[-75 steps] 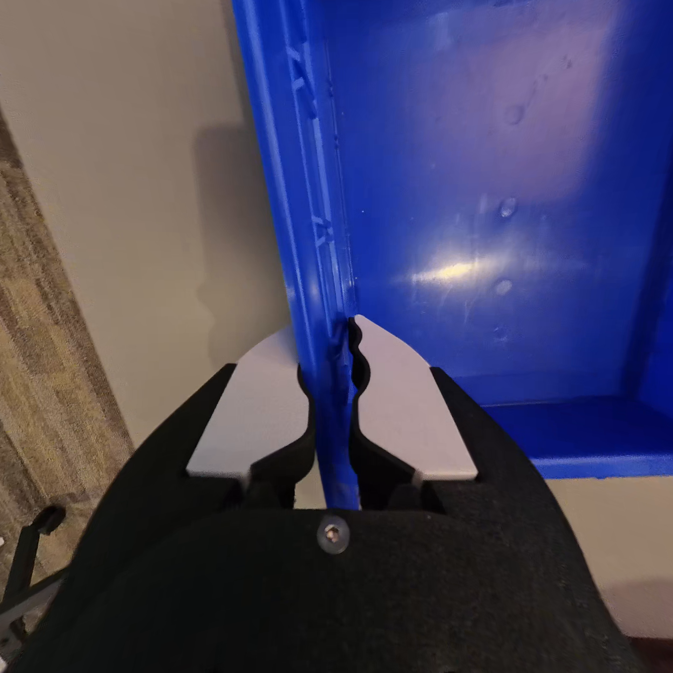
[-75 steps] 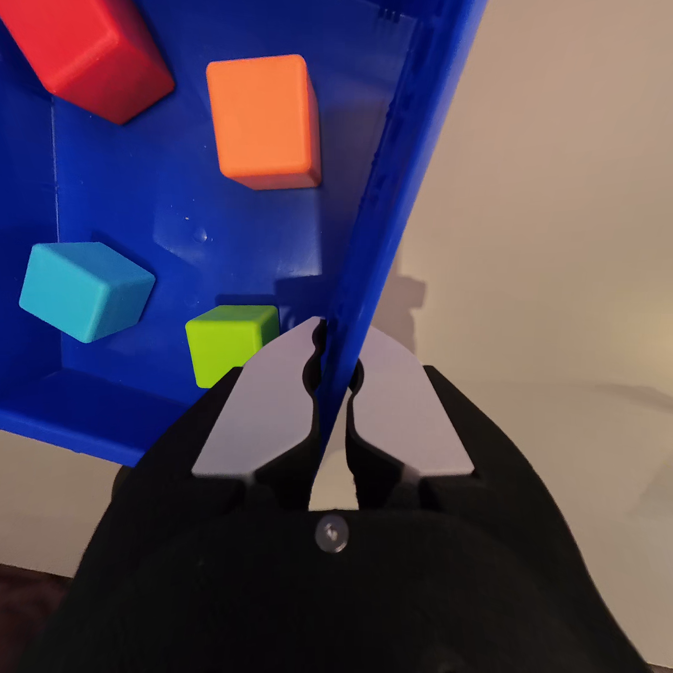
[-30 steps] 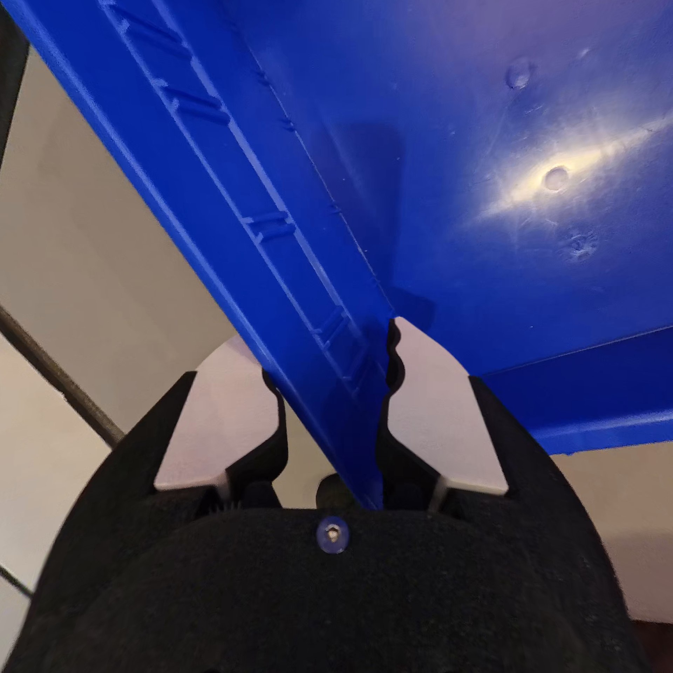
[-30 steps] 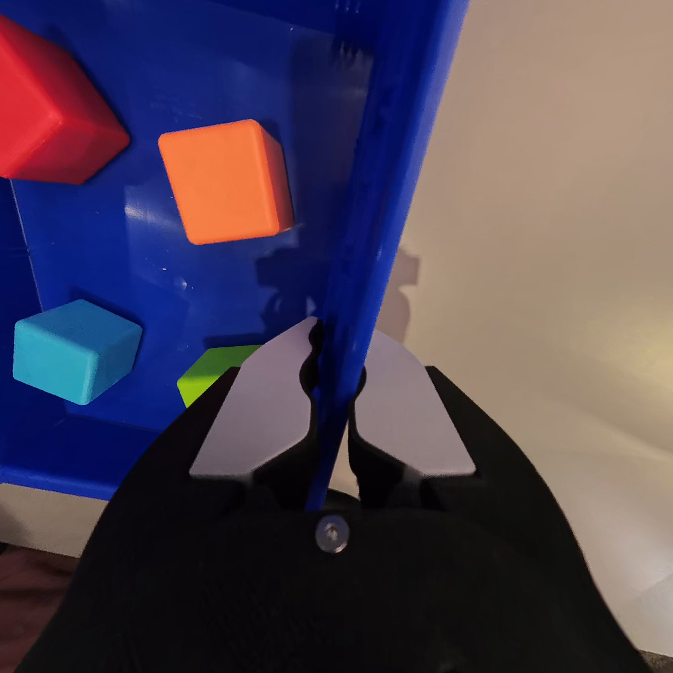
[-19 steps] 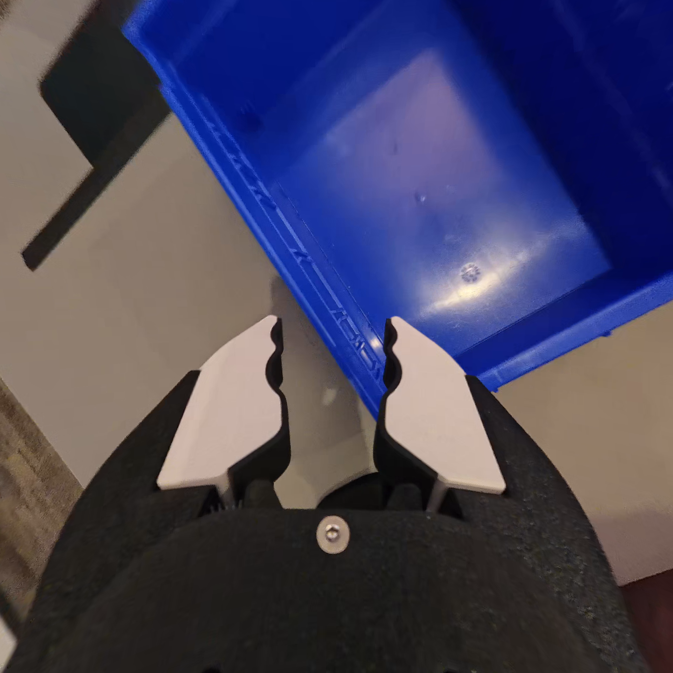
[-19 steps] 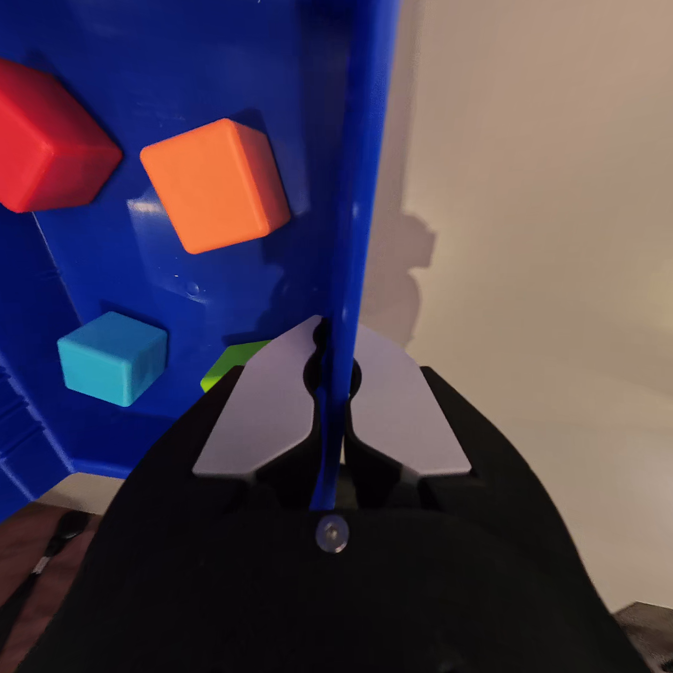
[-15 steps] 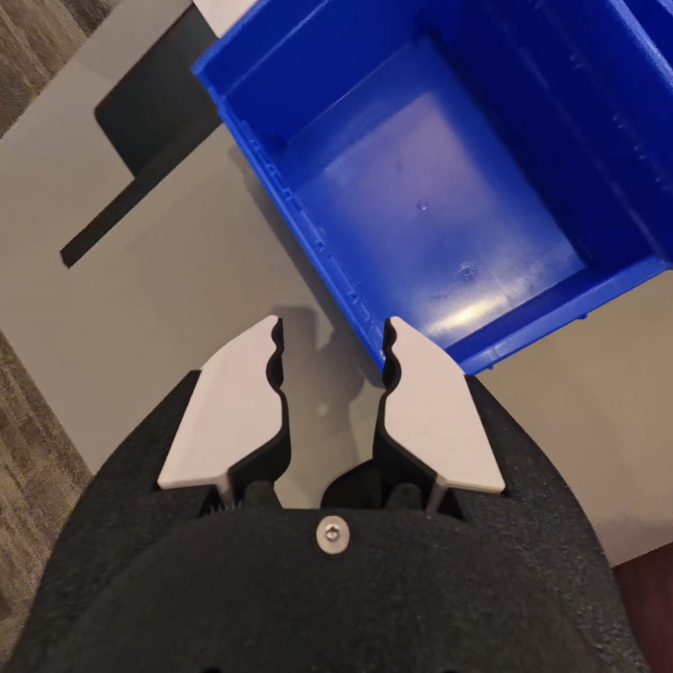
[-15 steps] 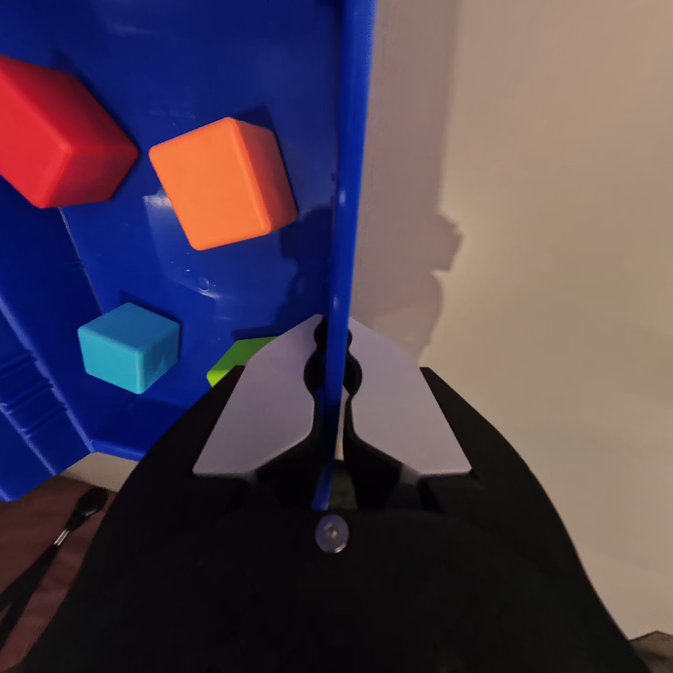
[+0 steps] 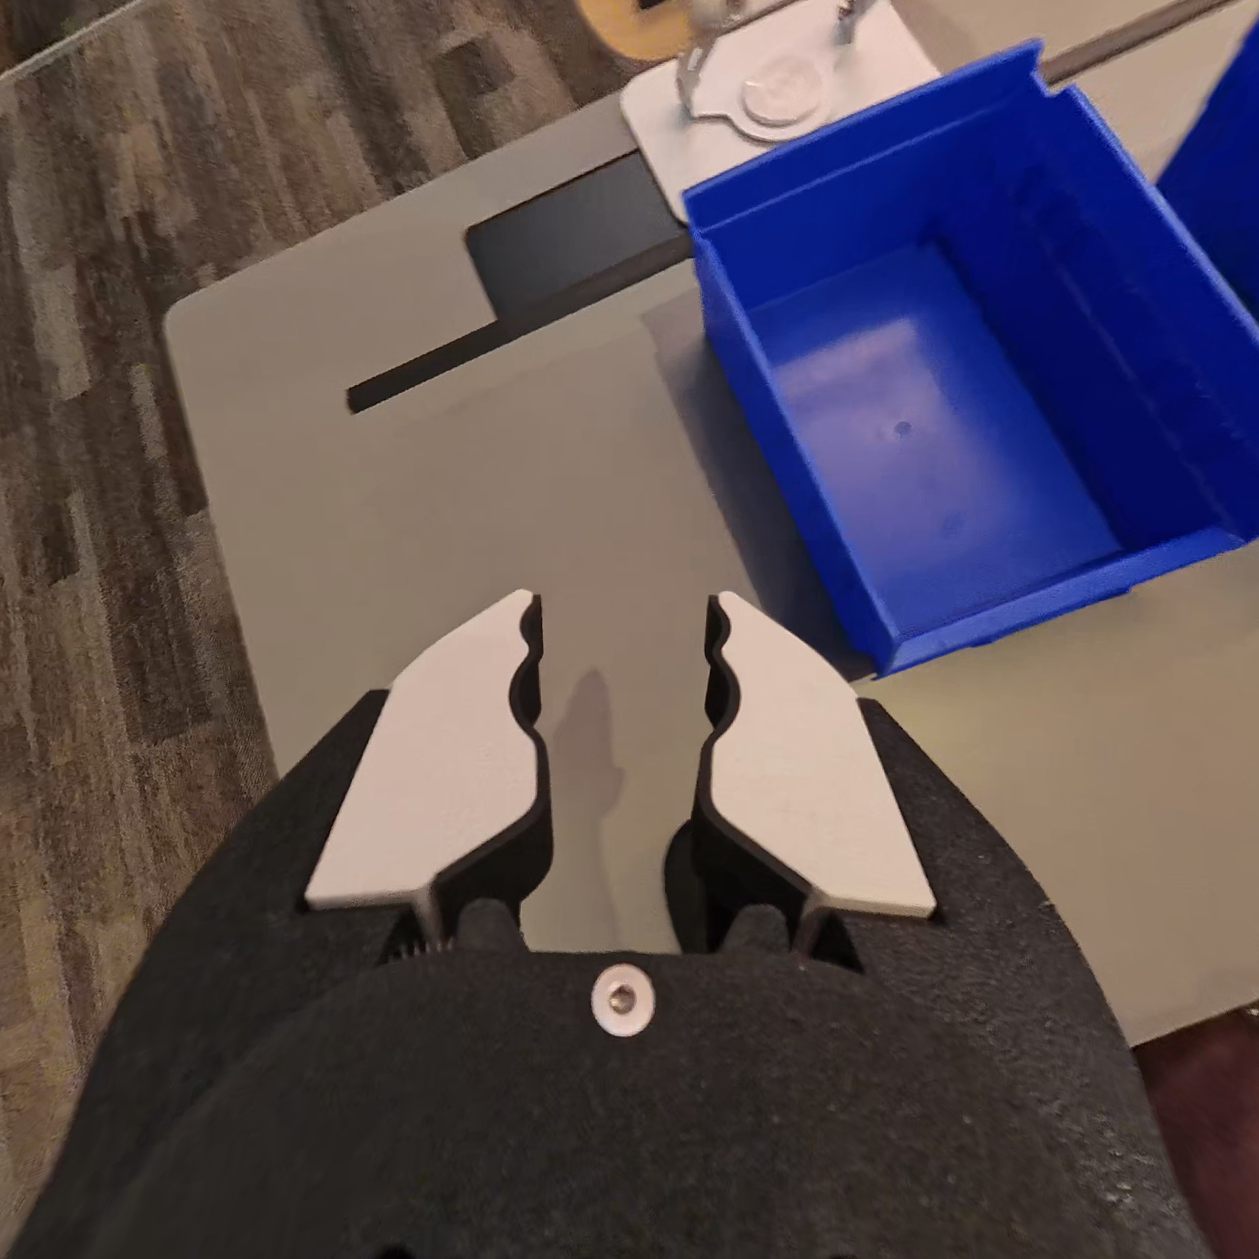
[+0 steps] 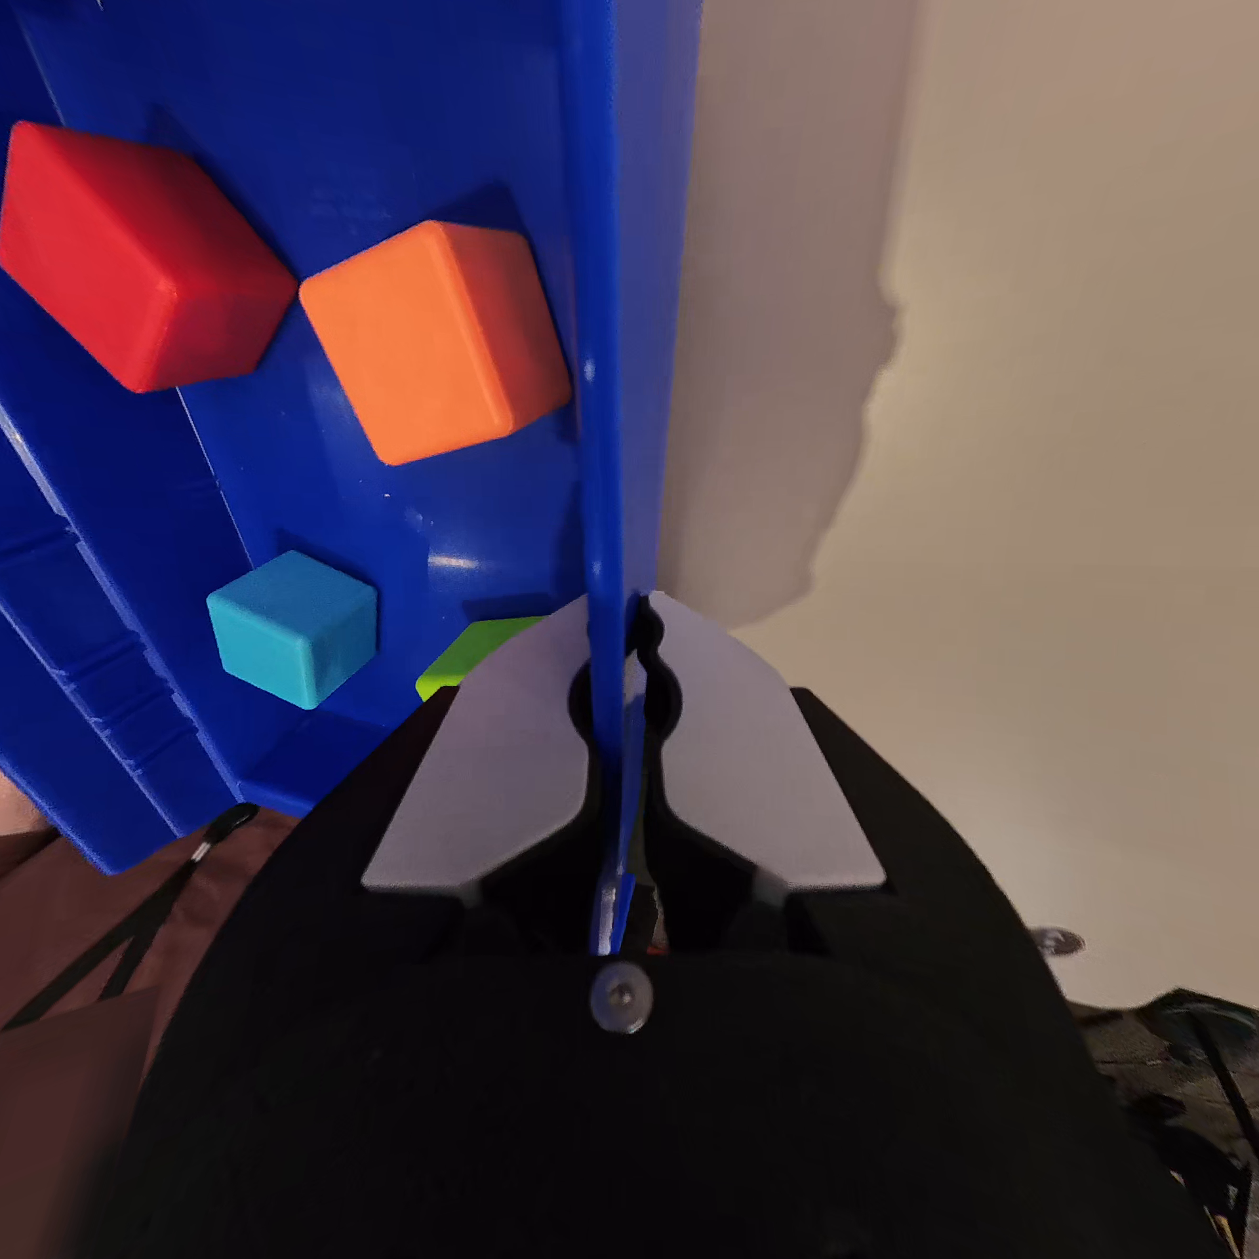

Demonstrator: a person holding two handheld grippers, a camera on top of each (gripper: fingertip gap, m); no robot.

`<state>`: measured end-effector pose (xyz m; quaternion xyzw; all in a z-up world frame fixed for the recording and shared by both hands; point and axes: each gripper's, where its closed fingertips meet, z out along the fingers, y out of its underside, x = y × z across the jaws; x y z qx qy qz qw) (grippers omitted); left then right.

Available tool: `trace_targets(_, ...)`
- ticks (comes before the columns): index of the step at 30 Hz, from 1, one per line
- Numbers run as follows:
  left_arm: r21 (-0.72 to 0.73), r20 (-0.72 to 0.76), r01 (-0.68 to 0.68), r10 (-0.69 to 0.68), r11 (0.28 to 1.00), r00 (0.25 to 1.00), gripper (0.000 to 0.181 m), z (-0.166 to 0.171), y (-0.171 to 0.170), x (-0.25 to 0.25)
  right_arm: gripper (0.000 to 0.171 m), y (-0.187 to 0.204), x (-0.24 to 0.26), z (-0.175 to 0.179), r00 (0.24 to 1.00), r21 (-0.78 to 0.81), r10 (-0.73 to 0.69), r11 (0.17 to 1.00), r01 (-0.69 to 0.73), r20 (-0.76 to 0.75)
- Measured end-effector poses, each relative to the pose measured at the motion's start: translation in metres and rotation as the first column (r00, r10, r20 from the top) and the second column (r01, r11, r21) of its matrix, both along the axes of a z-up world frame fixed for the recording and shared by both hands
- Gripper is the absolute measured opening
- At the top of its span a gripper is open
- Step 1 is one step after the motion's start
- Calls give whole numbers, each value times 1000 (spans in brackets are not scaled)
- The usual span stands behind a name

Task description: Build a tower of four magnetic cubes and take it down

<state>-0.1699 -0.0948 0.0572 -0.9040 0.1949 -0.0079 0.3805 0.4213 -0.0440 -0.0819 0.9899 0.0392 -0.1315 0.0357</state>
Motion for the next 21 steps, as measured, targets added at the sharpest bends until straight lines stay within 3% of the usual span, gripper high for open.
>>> trace_targets(4, 39, 48, -127, 125, 991, 991, 44, 10, -10, -43, 7, 7, -9, 59, 999, 43, 0, 999, -1, 34)
trace_targets(8, 37, 95, -222, 218, 974, 971, 43, 9, -18, -77, 7, 28, -62, 120, 995, 84, 58, 994, -64, 75)
trace_targets(14, 17, 131, -301, 297, 953, 946, 43, 2, -25, -108, 8, 64, -229, 162, 969, 119, 241, 962, -246, 62)
trace_targets(21, 0, 188, -384, 377, 924, 907, 44, -4, -39, -141, 9, 67, -453, 139, 880, 117, 465, 883, -454, -94)
